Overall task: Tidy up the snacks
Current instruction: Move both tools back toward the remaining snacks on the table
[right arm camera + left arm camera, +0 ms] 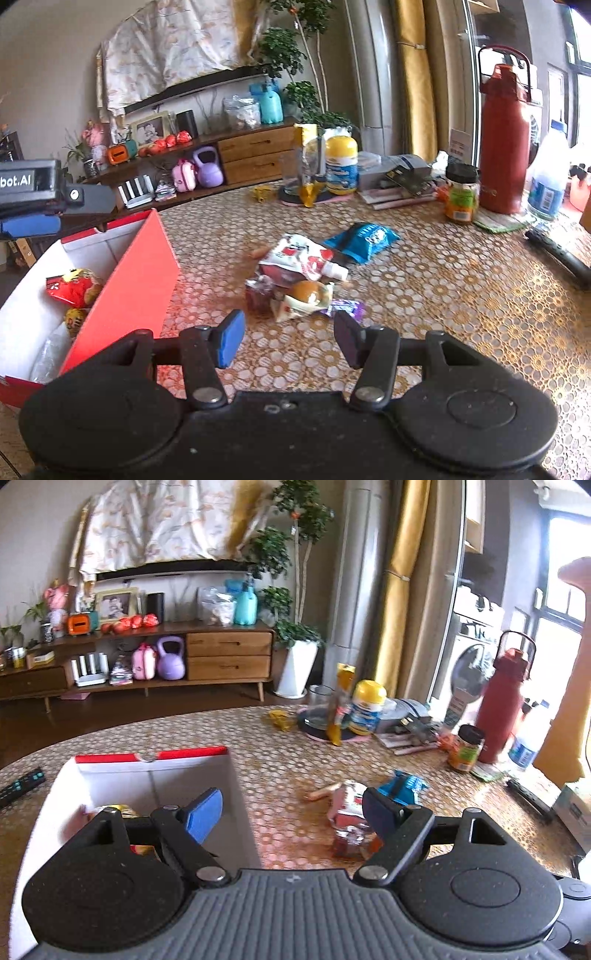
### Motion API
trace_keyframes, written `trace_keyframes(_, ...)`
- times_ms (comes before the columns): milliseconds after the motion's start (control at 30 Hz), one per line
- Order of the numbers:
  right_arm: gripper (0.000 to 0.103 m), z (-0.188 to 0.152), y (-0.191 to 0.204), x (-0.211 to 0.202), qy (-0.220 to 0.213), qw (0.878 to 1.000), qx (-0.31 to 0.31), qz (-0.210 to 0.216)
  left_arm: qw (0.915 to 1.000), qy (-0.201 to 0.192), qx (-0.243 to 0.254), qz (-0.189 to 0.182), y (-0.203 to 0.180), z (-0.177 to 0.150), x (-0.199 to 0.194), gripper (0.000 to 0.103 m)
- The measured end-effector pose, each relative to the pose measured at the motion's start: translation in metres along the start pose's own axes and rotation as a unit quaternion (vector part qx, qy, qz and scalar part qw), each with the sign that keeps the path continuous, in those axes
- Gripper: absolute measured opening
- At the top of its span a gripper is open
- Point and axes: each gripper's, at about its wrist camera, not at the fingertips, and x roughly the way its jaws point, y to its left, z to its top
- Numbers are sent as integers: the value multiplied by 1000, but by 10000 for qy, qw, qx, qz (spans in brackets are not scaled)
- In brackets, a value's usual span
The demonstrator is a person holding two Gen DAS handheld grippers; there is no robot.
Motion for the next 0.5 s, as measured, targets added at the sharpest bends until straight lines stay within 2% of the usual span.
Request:
trace_keyframes(200,53,-3,-13,4,22,9999,118,-92,9991,319,287,-73,-28,-3,20,84)
trace_keyframes(400,53,-7,-25,7,53,9997,209,-127,9951,744,622,166,-55,-5,53,84)
trace_keyframes(500,54,-8,-32,9,74,9995,267,-150,9930,953,635,294,-62,-8,72,84)
